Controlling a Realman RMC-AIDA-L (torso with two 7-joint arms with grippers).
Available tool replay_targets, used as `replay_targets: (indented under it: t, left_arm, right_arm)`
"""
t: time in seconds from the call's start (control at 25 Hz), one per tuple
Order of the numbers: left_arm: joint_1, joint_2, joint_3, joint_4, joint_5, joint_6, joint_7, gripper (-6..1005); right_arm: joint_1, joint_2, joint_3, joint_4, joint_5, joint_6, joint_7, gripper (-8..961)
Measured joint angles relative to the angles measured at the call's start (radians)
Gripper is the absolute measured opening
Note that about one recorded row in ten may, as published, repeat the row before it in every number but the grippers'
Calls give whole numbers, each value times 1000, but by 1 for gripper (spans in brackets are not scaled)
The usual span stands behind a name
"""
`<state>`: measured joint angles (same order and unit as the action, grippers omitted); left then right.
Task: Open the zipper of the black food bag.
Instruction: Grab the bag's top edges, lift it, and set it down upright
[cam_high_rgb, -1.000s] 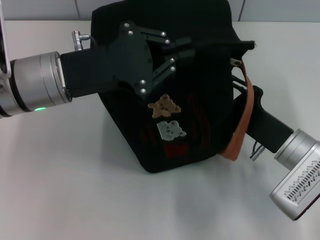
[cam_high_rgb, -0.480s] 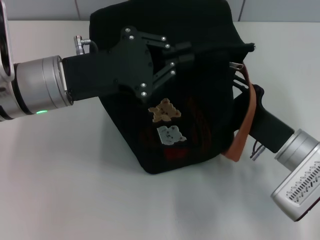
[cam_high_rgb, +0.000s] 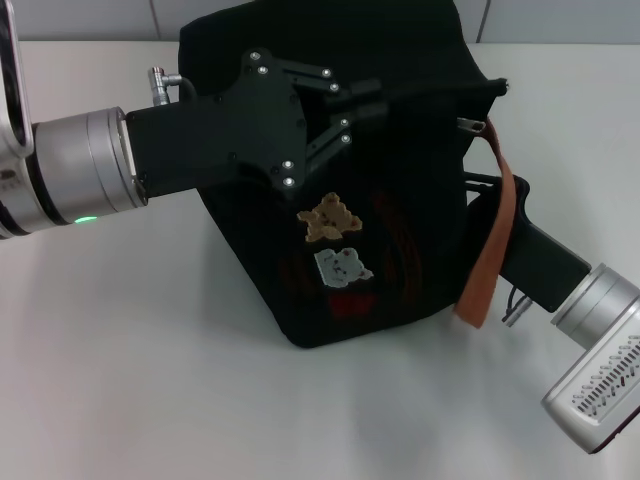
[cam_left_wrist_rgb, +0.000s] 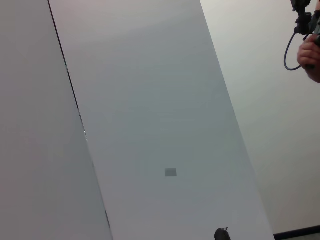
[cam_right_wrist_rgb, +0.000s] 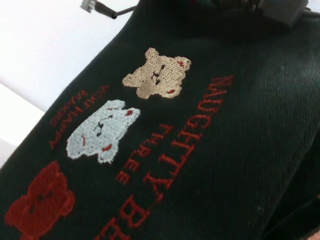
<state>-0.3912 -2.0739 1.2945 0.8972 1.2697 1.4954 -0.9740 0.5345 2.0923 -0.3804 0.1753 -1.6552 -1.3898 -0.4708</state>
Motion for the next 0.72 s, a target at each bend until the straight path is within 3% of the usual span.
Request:
replay_targets:
  t: [0.36, 0.72]
  left_arm:
    - [0, 0, -1, -1, 1, 0, 0, 99]
    - [18, 1, -15, -5, -6, 0, 14, 100]
  right_arm:
    - [3, 0, 0, 0, 0, 6, -1, 65]
    - [4, 0, 2, -7, 1, 31, 9, 2]
